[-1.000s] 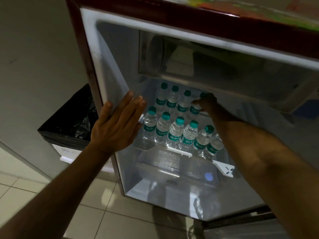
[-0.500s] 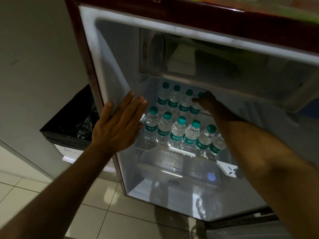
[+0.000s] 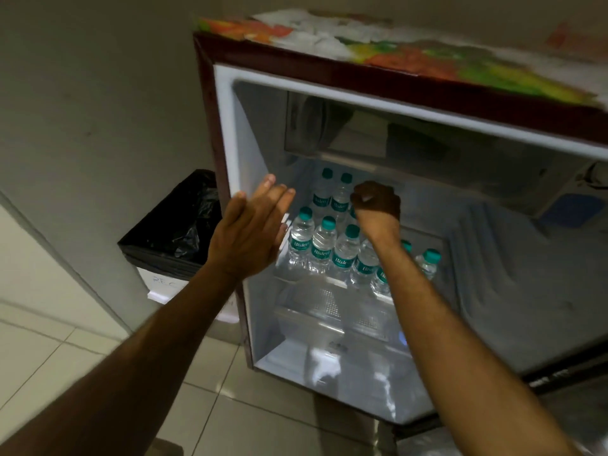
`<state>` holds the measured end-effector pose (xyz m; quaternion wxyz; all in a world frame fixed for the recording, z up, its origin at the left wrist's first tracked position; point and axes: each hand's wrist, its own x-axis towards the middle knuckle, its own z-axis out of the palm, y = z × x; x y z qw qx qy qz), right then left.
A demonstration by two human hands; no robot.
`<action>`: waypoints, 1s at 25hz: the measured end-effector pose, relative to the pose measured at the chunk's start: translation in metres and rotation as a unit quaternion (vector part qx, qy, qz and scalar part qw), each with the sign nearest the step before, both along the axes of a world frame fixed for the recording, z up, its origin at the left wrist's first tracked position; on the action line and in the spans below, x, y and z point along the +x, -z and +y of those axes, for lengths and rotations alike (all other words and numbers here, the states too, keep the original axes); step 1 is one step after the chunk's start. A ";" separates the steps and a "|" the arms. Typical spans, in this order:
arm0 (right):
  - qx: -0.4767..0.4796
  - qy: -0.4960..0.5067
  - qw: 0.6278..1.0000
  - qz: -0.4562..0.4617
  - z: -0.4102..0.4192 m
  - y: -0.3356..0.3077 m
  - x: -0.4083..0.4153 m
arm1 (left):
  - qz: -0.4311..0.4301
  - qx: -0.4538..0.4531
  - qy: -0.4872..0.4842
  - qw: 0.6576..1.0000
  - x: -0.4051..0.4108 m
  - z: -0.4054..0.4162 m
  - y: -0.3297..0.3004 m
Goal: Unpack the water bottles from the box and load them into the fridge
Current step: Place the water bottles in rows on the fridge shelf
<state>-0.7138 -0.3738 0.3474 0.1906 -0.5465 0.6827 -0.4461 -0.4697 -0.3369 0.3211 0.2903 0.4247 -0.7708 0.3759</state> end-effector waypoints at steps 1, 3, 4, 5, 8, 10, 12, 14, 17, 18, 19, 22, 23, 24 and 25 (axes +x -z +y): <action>-0.018 -0.012 1.000 -0.023 0.019 0.004 0.010 | 0.020 0.027 0.015 0.999 -0.001 0.007 -0.001; -0.060 -0.044 0.997 -0.031 0.054 0.020 0.029 | 0.076 0.074 0.066 0.992 0.004 0.030 0.010; -0.078 -0.066 0.994 -0.036 0.069 0.032 0.037 | 0.103 0.095 0.086 0.986 0.010 0.046 0.025; -0.087 -0.087 0.992 -0.040 0.086 0.048 0.049 | 0.132 0.125 0.087 0.979 0.019 0.068 0.047; -0.031 -0.124 0.990 -0.062 0.142 0.106 0.077 | 0.193 0.267 0.044 0.943 0.049 0.149 0.132; 0.049 -0.162 0.982 -0.085 0.184 0.148 0.094 | 0.223 0.359 -0.006 0.906 0.071 0.206 0.188; 0.110 -0.187 0.971 -0.097 0.221 0.193 0.108 | 0.223 0.433 -0.032 0.873 0.093 0.257 0.241; 0.169 -0.217 0.957 -0.092 0.255 0.242 0.121 | 0.208 0.487 -0.058 0.847 0.112 0.305 0.283; 0.278 -0.275 0.918 -0.072 0.310 0.320 0.144 | 0.209 0.550 -0.104 0.802 0.131 0.365 0.329; 0.301 -0.296 0.905 -0.054 0.329 0.342 0.153 | 0.201 0.577 -0.125 0.781 0.133 0.380 0.340; 0.321 -0.318 0.891 -0.027 0.348 0.365 0.162 | 0.192 0.602 -0.140 0.762 0.133 0.393 0.350; 0.353 -0.415 0.836 0.065 0.402 0.417 0.182 | 0.171 0.648 -0.140 0.729 0.133 0.429 0.385; 0.362 -0.445 0.815 0.082 0.417 0.432 0.187 | 0.163 0.656 -0.140 0.724 0.135 0.439 0.397; 0.374 -0.473 0.792 0.094 0.430 0.443 0.191 | 0.160 0.662 -0.144 0.718 0.136 0.446 0.407; 0.374 -0.495 0.777 0.107 0.442 0.455 0.194 | 0.156 0.664 -0.148 0.716 0.137 0.453 0.418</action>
